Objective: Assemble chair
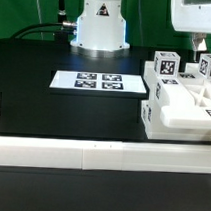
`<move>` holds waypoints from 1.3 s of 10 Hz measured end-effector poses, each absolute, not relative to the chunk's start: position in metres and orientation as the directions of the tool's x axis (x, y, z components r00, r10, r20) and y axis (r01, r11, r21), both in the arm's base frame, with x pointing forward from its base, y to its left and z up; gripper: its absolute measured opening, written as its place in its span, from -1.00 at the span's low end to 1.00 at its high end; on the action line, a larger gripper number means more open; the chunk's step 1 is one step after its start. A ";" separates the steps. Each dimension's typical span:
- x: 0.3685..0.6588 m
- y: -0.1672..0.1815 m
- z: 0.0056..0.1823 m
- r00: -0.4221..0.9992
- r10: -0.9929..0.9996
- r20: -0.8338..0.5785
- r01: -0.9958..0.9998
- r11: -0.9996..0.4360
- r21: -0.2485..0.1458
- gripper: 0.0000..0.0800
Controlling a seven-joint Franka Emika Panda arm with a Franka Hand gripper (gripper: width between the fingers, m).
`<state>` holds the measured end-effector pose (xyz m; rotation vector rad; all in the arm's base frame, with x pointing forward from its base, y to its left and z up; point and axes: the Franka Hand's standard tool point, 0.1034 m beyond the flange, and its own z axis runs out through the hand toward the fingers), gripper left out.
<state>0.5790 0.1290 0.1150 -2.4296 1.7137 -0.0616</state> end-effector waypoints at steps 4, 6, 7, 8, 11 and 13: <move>0.574 0.133 0.114 0.638 -0.770 -0.016 -0.763 -0.629 -0.149 0.62; 0.576 0.135 0.115 0.703 -0.712 0.004 -0.702 -0.694 -0.157 0.62; 0.576 0.134 0.115 0.736 -0.677 0.012 -0.667 -0.729 -0.156 0.62; 0.576 0.134 0.115 0.791 -0.612 0.025 -0.602 -0.784 -0.153 0.62; 0.575 0.126 0.114 0.955 -0.287 0.079 -0.280 -0.956 -0.089 0.62; 0.579 0.121 0.117 0.990 -0.103 0.094 -0.099 -0.994 -0.054 0.62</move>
Offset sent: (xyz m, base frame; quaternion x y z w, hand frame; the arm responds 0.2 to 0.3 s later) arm -0.0051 0.0093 0.0015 -0.0428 -0.0034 -0.2252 0.9734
